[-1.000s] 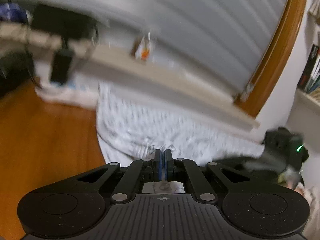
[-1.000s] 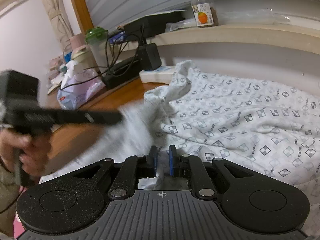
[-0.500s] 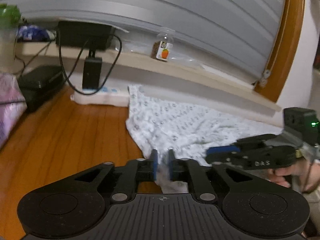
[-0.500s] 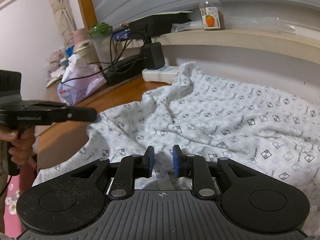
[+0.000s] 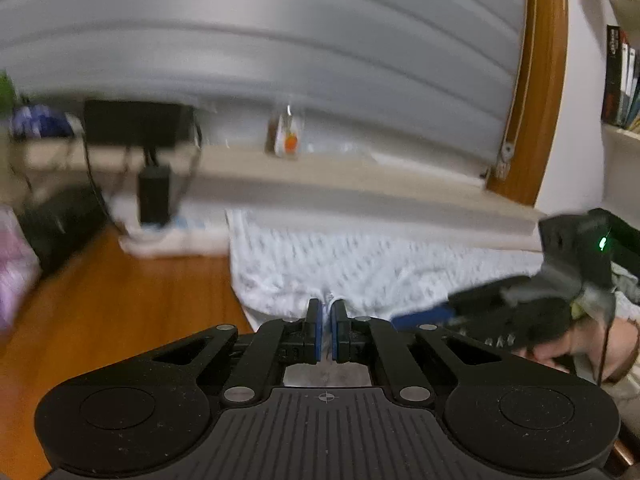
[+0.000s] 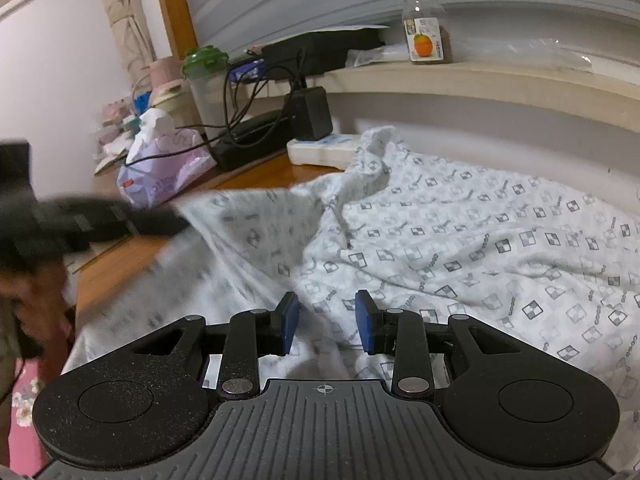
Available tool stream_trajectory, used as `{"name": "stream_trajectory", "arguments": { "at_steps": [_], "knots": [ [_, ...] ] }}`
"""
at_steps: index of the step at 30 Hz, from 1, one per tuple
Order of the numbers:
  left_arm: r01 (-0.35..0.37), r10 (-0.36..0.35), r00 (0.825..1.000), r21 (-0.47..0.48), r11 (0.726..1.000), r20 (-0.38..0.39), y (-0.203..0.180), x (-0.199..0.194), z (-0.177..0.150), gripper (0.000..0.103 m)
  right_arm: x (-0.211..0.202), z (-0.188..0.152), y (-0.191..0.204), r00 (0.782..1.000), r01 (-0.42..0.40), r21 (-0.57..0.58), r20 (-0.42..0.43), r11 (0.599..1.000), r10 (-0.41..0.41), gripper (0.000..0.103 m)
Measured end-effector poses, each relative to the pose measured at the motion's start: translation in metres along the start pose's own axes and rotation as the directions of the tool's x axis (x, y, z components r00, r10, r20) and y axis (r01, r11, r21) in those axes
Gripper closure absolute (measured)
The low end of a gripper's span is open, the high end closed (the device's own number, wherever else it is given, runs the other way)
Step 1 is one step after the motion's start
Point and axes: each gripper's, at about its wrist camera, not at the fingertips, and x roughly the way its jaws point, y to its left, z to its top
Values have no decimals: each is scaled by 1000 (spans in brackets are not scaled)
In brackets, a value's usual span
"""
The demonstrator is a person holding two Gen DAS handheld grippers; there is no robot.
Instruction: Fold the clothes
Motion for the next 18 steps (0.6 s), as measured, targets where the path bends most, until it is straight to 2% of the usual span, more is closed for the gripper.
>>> {"name": "stream_trajectory", "arguments": {
  "at_steps": [1, 3, 5, 7, 8, 9, 13, 15, 17, 18],
  "knots": [
    [-64, 64, 998, 44, 997, -5, -3, -4, 4, 97, 0, 0, -1, 1000, -1, 3, 0, 1000, 1, 71],
    [-116, 119, 992, 81, 990, -40, -3, -6, 6, 98, 0, 0, -1, 1000, 0, 5, -1, 1000, 0, 71],
    [-73, 76, 995, 53, 996, -60, 2, -10, 3, 97, 0, 0, 0, 1000, 2, 1, -2, 1000, -2, 70],
    [-75, 79, 993, 54, 996, -85, 3, -12, -6, 96, 0, 0, 1, 1000, 7, -7, -3, 1000, -7, 70],
    [-71, 75, 993, 45, 996, -94, 5, -13, -10, 89, 0, 0, 2, 1000, 11, -14, -3, 1000, -11, 70],
    [-67, 70, 992, 37, 997, -103, 7, -15, -14, 87, 0, 0, 3, 1000, 16, -25, -5, 1000, -17, 70],
    [-47, 45, 992, -9, 999, -117, 10, -26, -31, 83, -2, -1, 14, 998, 52, -108, -13, 993, -53, 69],
    [-35, 31, 992, -33, 999, -123, 11, -34, -40, 76, -7, 0, 18, 998, 67, -122, -10, 990, -69, 63],
    [-32, 27, 991, -42, 999, -131, 10, -41, -48, 65, -17, 2, 24, 998, 59, -128, 6, 990, -59, 63],
    [-36, 30, 990, -39, 999, -136, 9, -45, -53, 64, -22, 2, 30, 999, 48, -147, 9, 988, -47, 63]
  ]
}}
